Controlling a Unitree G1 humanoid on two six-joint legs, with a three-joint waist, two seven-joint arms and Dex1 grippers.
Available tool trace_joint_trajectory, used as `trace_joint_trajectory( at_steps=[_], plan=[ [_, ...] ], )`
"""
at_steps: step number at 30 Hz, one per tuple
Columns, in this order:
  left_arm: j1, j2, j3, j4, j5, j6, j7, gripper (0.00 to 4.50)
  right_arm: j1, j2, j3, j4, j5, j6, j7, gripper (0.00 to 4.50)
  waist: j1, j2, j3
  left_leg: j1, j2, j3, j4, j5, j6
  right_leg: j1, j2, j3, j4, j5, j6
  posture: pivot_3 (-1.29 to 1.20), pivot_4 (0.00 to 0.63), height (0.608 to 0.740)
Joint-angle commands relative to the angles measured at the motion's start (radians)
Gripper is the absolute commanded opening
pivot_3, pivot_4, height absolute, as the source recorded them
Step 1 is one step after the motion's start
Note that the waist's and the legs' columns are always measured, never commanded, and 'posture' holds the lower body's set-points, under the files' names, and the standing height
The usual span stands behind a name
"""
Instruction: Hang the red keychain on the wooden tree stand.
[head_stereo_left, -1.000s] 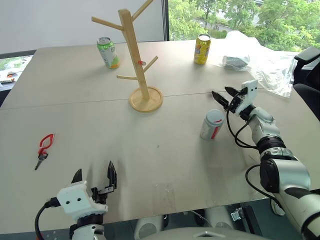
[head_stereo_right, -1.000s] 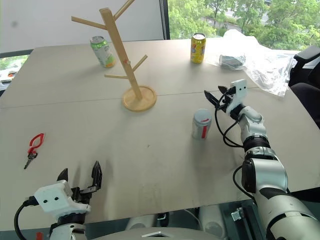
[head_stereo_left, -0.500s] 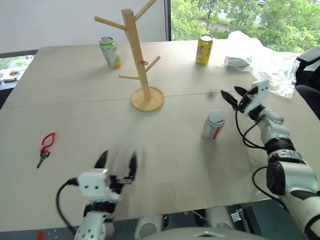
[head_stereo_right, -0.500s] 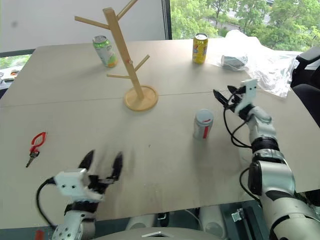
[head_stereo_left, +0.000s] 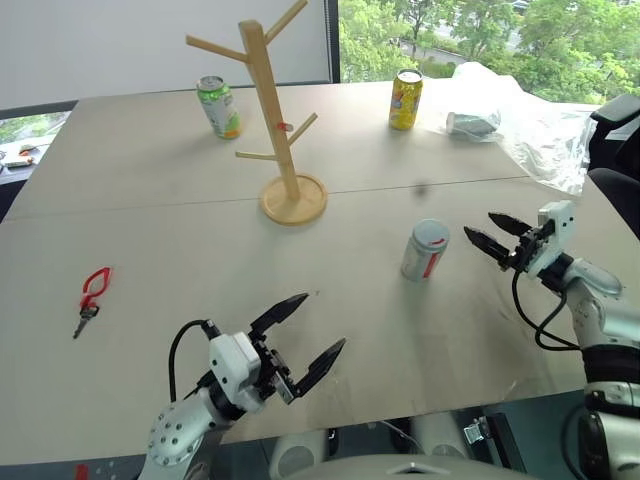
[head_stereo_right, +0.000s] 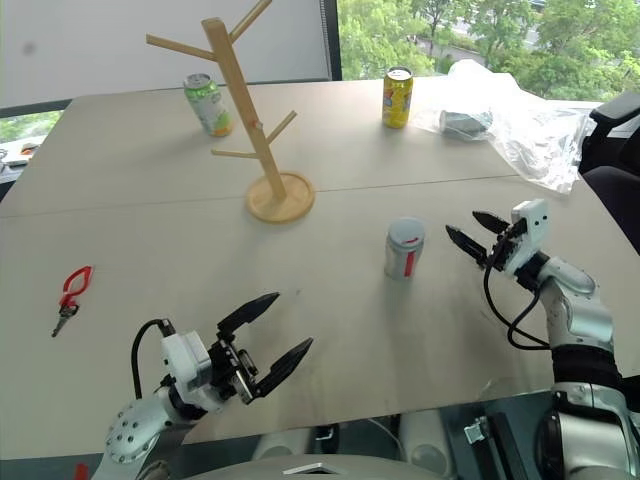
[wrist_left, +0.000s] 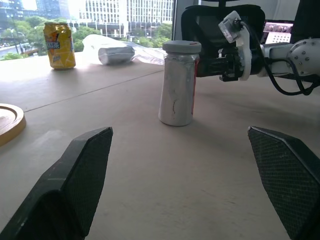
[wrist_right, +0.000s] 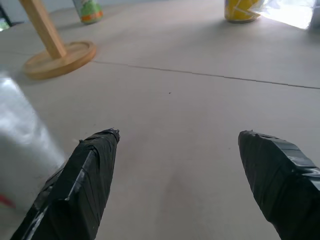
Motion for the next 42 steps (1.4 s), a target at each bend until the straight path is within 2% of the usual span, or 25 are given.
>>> trace_joint_trajectory(
  at_steps=[1, 9, 18, 38, 42],
  plan=[
    [-0.058, 0.004, 0.001, 0.058, -0.020, -0.009, -0.044, 4.50, 0.062, -0.019, 0.037, -0.197, 0.023, 0.042, 0.006, 4.07, -0.002, 0.000, 0.000, 0.000, 0.000, 0.000, 0.000, 0.000, 0.000, 0.000, 0.000, 0.000, 0.000, 0.000, 0.000, 0.00, 0.150, 0.740],
    [-0.162, -0.010, -0.013, 0.133, -0.028, 0.013, -0.085, 4.50, 0.090, 0.002, 0.089, -0.328, 0.014, 0.070, -0.047, 4.07, -0.002, 0.000, 0.000, 0.000, 0.000, 0.000, 0.000, 0.000, 0.000, 0.000, 0.000, 0.000, 0.000, 0.001, 0.001, 0.00, 0.150, 0.740],
    [-0.151, -0.013, -0.007, 0.123, -0.012, 0.004, -0.081, 4.50, 0.068, 0.028, 0.155, -0.348, 0.037, 0.080, -0.021, 4.07, -0.002, 0.000, 0.000, 0.000, 0.000, 0.000, 0.000, 0.000, 0.000, 0.001, 0.000, 0.000, 0.000, 0.000, 0.000, 0.00, 0.150, 0.740],
    [-0.101, 0.000, -0.004, 0.003, 0.007, 0.057, 0.003, 4.50, -0.026, 0.131, 0.247, -0.213, 0.004, 0.036, -0.012, 4.07, -0.001, 0.000, 0.000, 0.000, 0.000, 0.000, 0.000, 0.000, 0.000, 0.001, 0.000, 0.000, 0.000, 0.000, 0.000, 0.00, 0.150, 0.740],
    [-0.106, 0.001, -0.005, -0.011, 0.009, 0.072, 0.015, 4.50, -0.025, 0.137, 0.242, -0.204, -0.001, 0.021, -0.021, 2.34, 0.000, 0.000, 0.000, 0.000, 0.000, 0.000, 0.000, 0.000, 0.000, 0.001, 0.000, 0.000, 0.000, 0.000, 0.000, 0.00, 0.150, 0.740]
  ],
)
